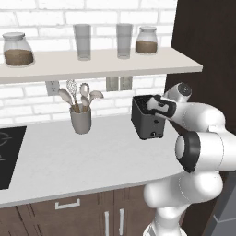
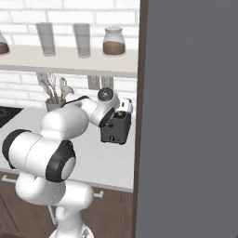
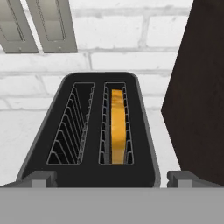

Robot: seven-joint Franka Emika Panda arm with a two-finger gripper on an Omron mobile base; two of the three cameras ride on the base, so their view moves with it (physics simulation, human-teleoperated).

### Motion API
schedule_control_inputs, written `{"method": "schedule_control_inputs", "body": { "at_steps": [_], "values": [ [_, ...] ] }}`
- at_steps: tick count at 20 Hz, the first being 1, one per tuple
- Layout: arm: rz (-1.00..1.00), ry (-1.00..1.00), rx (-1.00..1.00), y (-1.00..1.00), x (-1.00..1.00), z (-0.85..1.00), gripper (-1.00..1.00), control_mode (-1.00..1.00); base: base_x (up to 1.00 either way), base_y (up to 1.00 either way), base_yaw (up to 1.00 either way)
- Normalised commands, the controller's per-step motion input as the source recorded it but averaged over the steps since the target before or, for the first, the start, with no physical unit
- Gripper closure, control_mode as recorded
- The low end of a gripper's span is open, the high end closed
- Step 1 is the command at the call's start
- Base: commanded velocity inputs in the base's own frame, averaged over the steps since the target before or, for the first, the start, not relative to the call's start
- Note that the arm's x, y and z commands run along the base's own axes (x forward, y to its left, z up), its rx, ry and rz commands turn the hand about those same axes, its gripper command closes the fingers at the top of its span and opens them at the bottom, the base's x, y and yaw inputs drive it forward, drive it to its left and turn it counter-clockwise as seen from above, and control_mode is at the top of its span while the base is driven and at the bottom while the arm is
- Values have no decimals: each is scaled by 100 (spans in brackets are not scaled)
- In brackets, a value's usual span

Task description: Start the toaster. Once the lever pops up, take the bread to the plate on the dining counter.

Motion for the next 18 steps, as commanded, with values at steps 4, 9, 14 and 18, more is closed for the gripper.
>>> {"method": "schedule_control_inputs", "body": {
  "at_steps": [4, 9, 14, 18],
  "values": [
    [0, 2, 0, 0, 18, -1, -100, -100, 0, 0, 0],
    [0, 1, 0, 0, 19, -15, -100, -100, 0, 0, 0],
    [0, 7, 0, 0, 37, -14, -100, -100, 0, 0, 0],
    [0, 2, 0, -1, 20, -15, -100, -100, 0, 0, 0]
  ]
}}
